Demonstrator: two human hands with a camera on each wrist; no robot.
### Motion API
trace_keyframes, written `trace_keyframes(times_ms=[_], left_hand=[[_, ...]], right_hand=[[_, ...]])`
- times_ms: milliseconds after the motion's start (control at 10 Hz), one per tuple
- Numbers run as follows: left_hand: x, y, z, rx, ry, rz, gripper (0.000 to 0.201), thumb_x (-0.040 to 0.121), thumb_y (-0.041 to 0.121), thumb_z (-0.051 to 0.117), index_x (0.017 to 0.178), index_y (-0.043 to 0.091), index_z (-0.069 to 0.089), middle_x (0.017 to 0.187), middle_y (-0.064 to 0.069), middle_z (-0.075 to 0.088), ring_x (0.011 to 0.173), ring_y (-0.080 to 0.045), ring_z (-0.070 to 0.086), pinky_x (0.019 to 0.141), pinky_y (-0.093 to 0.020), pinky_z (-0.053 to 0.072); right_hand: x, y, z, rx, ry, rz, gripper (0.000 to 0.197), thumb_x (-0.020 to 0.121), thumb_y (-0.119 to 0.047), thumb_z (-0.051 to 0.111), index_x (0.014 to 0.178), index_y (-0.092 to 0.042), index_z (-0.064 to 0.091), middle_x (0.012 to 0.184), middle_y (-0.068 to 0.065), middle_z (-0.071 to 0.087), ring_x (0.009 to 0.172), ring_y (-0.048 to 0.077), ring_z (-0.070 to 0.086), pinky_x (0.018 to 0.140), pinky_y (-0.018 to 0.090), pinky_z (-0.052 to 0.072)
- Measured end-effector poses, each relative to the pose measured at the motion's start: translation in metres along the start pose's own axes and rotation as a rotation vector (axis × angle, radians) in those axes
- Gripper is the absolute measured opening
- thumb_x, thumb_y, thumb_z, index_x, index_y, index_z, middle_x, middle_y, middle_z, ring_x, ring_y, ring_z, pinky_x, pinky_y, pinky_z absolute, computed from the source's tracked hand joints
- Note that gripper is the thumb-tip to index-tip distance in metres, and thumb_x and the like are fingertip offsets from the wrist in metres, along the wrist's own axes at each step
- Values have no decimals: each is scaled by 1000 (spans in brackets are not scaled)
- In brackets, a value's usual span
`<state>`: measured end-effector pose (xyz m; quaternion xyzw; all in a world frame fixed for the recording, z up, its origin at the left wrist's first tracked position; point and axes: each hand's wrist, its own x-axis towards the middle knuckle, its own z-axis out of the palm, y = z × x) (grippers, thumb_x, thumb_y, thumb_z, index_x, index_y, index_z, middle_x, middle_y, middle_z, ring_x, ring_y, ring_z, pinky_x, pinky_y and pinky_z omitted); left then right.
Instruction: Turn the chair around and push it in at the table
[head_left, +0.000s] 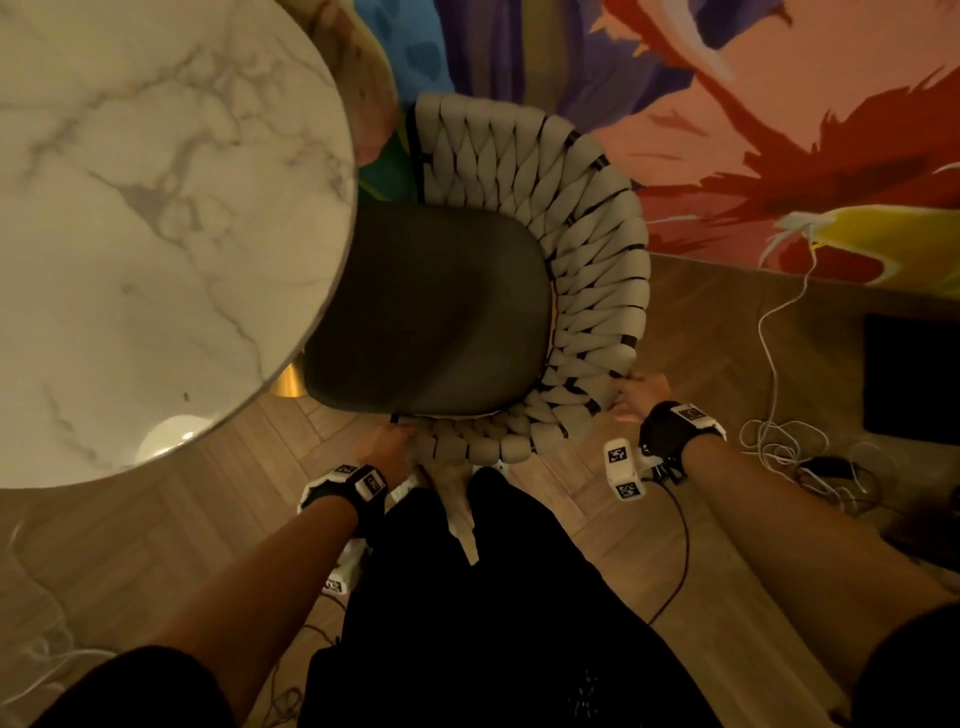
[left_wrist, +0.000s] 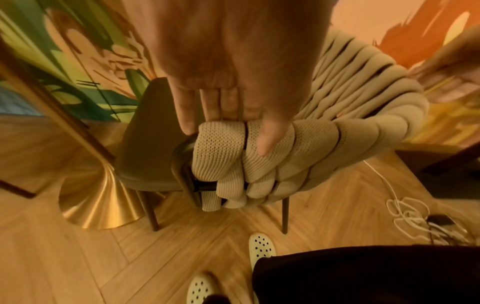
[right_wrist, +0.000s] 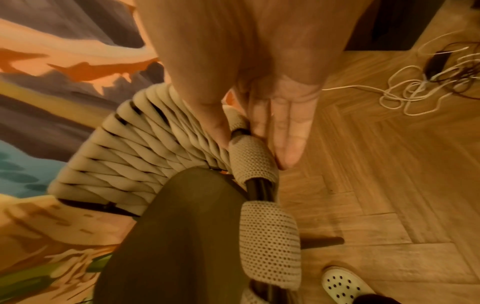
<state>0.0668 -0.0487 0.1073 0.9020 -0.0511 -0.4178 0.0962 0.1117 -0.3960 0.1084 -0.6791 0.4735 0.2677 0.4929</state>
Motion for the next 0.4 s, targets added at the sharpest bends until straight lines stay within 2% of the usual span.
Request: trace_keyframes(times_ms=[100, 200, 300, 400], left_hand=[[-24, -6, 7, -80, 65, -18, 58, 80, 17, 61, 136, 23, 49, 142, -5, 49, 128, -25, 48, 103, -35, 42], [-46, -15, 15, -136, 87, -12, 67, 82, 16, 61, 144, 25, 37, 156, 0, 27, 140, -22, 32, 112, -33, 33], [-67, -30, 30, -148, 93, 4, 69, 87, 24, 56, 148, 28, 26, 160, 5, 11, 142, -22, 27, 111, -34, 34], [-91, -54, 57, -172, 43, -29, 56, 89, 34, 49, 143, 27, 36, 154, 6, 28, 135, -18, 38, 110, -34, 34]], right_hand=[[-22, 5, -9, 70, -14, -57, 19, 92, -10, 56, 111, -13, 57, 107, 10, 62, 98, 30, 64, 87, 43, 54], [-42, 29, -20, 113, -16, -100, 20, 94, -6, 50, 111, -12, 59, 100, 9, 66, 90, 27, 67, 75, 37, 56], [-48, 89, -19, 103, 23, -55, 19, 95, -5, 49, 108, -6, 63, 102, 16, 67, 85, 28, 66, 66, 33, 53], [-25, 186, 2, 8, 17, 9, 23, 89, -8, 56, 110, -2, 63, 109, 23, 68, 87, 33, 66, 76, 41, 55]])
